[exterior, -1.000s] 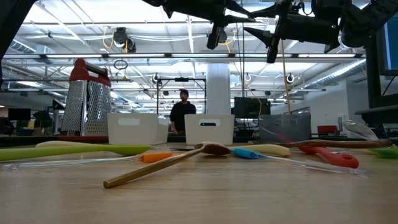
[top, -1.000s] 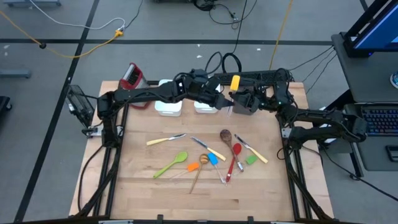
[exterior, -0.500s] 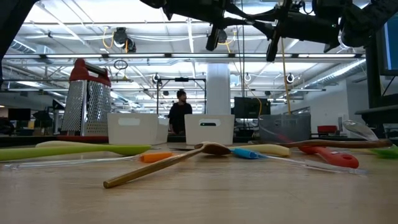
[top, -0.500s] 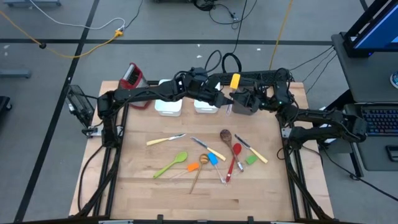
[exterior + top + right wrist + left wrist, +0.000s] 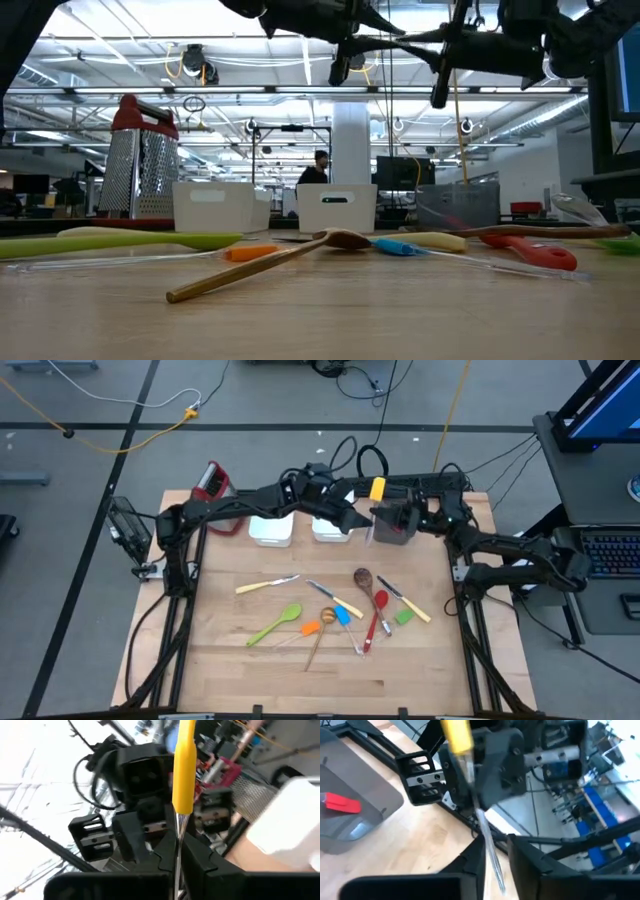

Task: Pick & Place Kitchen Items
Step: Put the yellow spatula into the black bin

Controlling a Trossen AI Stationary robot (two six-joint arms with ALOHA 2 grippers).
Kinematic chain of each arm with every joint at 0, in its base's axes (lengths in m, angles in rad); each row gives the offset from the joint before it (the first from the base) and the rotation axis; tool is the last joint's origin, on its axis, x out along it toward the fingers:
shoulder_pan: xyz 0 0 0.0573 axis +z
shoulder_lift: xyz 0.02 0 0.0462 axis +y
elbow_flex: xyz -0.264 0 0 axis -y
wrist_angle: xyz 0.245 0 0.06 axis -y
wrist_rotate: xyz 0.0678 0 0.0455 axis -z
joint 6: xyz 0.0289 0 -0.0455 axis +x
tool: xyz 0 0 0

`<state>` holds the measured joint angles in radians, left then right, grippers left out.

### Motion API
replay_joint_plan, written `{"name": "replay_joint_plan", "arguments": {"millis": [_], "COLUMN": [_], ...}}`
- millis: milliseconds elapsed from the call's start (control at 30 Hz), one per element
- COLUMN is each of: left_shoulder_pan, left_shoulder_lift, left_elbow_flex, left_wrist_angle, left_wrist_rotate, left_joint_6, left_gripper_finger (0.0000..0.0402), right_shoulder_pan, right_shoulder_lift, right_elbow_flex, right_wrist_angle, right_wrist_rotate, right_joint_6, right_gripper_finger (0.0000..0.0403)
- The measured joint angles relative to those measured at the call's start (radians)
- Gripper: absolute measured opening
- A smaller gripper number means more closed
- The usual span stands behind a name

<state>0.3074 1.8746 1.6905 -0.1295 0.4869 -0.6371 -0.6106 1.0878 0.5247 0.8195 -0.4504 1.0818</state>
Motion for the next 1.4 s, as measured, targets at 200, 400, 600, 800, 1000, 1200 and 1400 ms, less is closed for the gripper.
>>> {"name": "replay_joint_plan", "arguments": {"millis": [200, 400, 600, 800, 1000, 1200, 1400], "left_shoulder_pan": [0.04, 0.083, 0.12, 0.131, 0.16, 0.179, 0.18], "left_shoulder_lift": [-0.032, -0.057, -0.057, -0.058, -0.058, -0.058, -0.058], "left_elbow_flex": [0.004, 0.001, 0.001, 0.001, 0.001, 0.001, 0.001], "left_wrist_angle": [-0.094, -0.225, -0.364, -0.407, -0.392, -0.393, -0.399], "left_wrist_rotate": [0.038, 0.004, -0.09, -0.181, -0.181, -0.179, -0.174], "left_joint_6": [0.147, 0.309, 0.406, 0.524, 0.558, 0.558, 0.576], "left_gripper_finger": [0.0121, 0.0137, 0.0136, 0.0136, 0.0136, 0.0136, 0.0136], "right_shoulder_pan": [-0.126, -0.291, -0.457, -0.563, -0.601, -0.599, -0.599], "right_shoulder_lift": [0.001, 0.002, 0.002, 0.007, 0.081, 0.175, 0.227], "right_elbow_flex": [-0.003, -0.002, -0.002, -0.002, -0.002, -0.002, -0.002], "right_wrist_angle": [-0.138, -0.28, -0.396, -0.54, -0.57, -0.549, -0.512], "right_wrist_rotate": [-0.1, -0.269, -0.408, -0.477, -0.493, -0.494, -0.493], "right_joint_6": [0.125, 0.284, 0.469, 0.573, 0.558, 0.556, 0.556], "right_gripper_finger": [0.0003, 0.0003, 0.0003, 0.0003, 0.0003, 0.0008, 0.001]}}
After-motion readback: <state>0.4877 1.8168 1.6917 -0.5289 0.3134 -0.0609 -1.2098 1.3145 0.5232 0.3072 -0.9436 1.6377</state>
